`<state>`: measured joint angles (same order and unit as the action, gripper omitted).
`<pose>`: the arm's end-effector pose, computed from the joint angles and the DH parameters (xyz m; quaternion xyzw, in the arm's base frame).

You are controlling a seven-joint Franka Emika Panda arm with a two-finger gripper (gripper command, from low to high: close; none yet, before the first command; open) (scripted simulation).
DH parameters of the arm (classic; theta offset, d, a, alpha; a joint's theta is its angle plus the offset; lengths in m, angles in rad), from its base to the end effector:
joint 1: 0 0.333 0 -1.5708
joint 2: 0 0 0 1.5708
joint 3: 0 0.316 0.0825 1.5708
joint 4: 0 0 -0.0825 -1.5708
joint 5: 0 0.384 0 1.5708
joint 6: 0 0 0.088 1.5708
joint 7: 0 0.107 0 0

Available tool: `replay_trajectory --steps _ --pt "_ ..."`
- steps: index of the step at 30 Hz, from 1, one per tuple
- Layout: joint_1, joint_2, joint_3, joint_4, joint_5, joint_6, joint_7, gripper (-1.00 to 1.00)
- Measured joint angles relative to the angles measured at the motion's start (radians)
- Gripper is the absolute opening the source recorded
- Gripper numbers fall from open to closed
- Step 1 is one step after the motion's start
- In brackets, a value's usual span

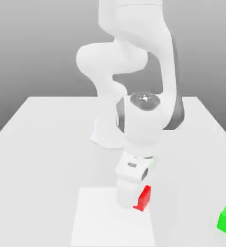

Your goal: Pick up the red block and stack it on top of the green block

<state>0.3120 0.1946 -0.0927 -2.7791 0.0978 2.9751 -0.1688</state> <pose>0.3686 0.0727 0.1558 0.9893 0.1462 0.0016 0.0007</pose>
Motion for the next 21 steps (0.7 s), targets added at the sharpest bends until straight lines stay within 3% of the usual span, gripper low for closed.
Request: replay_trajectory --steps 9,11,21 --pt "-0.006 -0.193 -0.022 -0.016 -0.107 -0.178 0.072 -1.0" --pt "-0.03 -0.177 0.011 0.039 -0.129 -0.216 0.063 -1.0" --pt "0.132 -0.006 0.174 0.394 -0.155 -0.402 -0.08 -1.0"
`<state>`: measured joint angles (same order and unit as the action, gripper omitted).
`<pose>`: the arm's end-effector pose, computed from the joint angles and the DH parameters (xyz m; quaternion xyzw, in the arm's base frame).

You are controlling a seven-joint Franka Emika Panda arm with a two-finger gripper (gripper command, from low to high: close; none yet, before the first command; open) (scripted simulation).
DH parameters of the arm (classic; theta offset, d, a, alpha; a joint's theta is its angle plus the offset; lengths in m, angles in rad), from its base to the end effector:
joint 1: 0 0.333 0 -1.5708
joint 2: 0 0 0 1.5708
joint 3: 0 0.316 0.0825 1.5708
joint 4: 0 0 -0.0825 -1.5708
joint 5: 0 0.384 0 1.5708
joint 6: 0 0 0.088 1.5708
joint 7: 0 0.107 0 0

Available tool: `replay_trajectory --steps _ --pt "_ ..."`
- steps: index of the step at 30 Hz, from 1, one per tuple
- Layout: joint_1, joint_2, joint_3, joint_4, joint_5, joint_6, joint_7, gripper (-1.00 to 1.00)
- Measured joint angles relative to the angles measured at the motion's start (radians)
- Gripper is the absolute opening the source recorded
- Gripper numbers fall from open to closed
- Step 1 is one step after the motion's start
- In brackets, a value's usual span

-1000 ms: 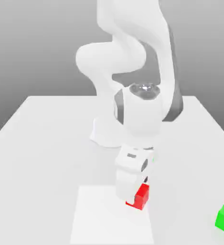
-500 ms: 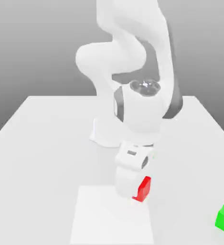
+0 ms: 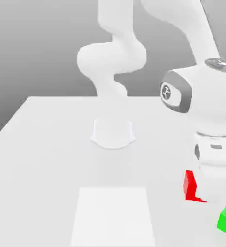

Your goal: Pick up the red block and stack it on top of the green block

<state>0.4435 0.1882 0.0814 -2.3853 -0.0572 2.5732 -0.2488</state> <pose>0.4356 0.2541 0.2420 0.9170 0.3988 0.0014 0.0077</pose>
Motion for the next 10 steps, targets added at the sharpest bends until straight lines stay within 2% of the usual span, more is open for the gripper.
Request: replay_trajectory --steps 2,6,7,10 --pt "0.025 0.042 0.033 0.066 0.002 -0.027 -0.032 -1.0" --pt "0.047 0.172 0.031 0.1 -0.025 0.067 -0.027 -1.0" --pt "0.05 0.194 0.027 0.102 -0.03 0.086 -0.023 1.0" --pt "0.05 0.194 0.027 0.102 -0.03 0.086 -0.023 1.0"
